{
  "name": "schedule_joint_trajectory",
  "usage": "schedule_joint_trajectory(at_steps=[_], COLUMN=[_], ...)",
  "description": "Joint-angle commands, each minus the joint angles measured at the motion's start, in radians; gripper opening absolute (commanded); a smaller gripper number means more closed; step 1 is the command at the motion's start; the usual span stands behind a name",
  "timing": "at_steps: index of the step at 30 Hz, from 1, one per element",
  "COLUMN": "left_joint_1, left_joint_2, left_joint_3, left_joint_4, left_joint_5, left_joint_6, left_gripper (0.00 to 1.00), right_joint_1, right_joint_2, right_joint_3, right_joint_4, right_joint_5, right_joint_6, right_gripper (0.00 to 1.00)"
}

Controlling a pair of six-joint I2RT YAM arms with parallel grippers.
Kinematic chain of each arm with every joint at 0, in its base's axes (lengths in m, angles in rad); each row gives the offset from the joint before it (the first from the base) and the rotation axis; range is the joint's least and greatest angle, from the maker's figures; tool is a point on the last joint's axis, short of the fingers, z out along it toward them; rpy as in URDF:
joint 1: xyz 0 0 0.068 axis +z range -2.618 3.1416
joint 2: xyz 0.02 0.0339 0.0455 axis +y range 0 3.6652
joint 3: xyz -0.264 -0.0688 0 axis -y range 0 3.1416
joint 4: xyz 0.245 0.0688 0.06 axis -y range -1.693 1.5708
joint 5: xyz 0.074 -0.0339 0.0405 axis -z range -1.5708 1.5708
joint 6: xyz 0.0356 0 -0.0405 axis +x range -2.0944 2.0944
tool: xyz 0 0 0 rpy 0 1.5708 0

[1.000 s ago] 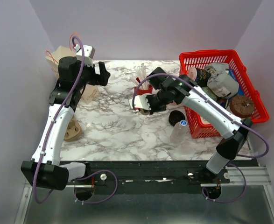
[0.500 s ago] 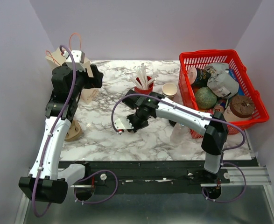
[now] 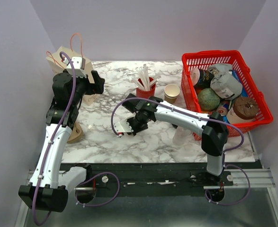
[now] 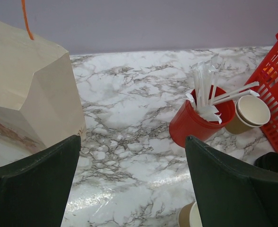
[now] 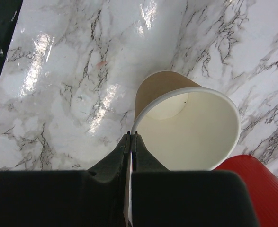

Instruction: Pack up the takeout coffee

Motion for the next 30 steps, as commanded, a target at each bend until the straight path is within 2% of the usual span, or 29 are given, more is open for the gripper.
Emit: schedule_joint_trajectory(at_steps=[1, 7, 10, 11, 14, 18, 21, 24, 26, 30], left_joint_1=[0.007, 0.007, 0.007, 0.007, 0.007, 0.007, 0.007, 0.006, 0.006, 0.006], left_joint_2=[-0.005, -0.001, 0.002, 0.004, 0.013, 0.029, 0.042, 0.059, 0.079, 0.101], left_joint_3=[0.002, -0.004, -0.004, -0.004, -0.003, 0.019, 0.037, 0.063, 0.082, 0.129], left_joint_4=[-0.002, 0.002, 0.001, 0.002, -0.002, -0.013, -0.025, -0.043, -0.091, -0.227], left_joint_5=[0.008, 0.018, 0.027, 0.028, 0.033, 0.044, 0.103, 0.198, 0.241, 0.238], left_joint_6=[-0.014, -0.025, -0.025, -0.027, -0.017, -0.002, 0.053, 0.122, 0.154, 0.255], left_gripper=[0.99, 0.99, 0.99, 0.99, 0.99, 0.99, 0.99, 0.99, 0.99, 0.99], right_joint_1=[0.003, 0.004, 0.004, 0.004, 0.003, -0.003, -0.04, -0.13, -0.22, -0.367], right_joint_2=[0.021, 0.027, 0.023, 0.02, 0.003, -0.04, -0.098, -0.172, -0.204, -0.238], right_joint_3=[-0.029, -0.031, -0.029, -0.03, -0.035, -0.035, -0.001, 0.09, 0.152, 0.258], right_joint_4=[0.034, 0.005, -0.003, -0.003, -0.002, -0.003, -0.02, -0.017, 0.012, 0.081], right_joint_5=[-0.021, 0.005, 0.016, 0.02, 0.03, 0.056, 0.051, -0.042, -0.12, -0.189], right_joint_6=[-0.002, -0.013, -0.017, -0.017, -0.02, -0.023, -0.023, 0.059, 0.183, 0.433], right_gripper=[0.09, 0.11, 0.17, 0.23, 0.33, 0.37, 0.38, 0.39, 0.41, 0.42])
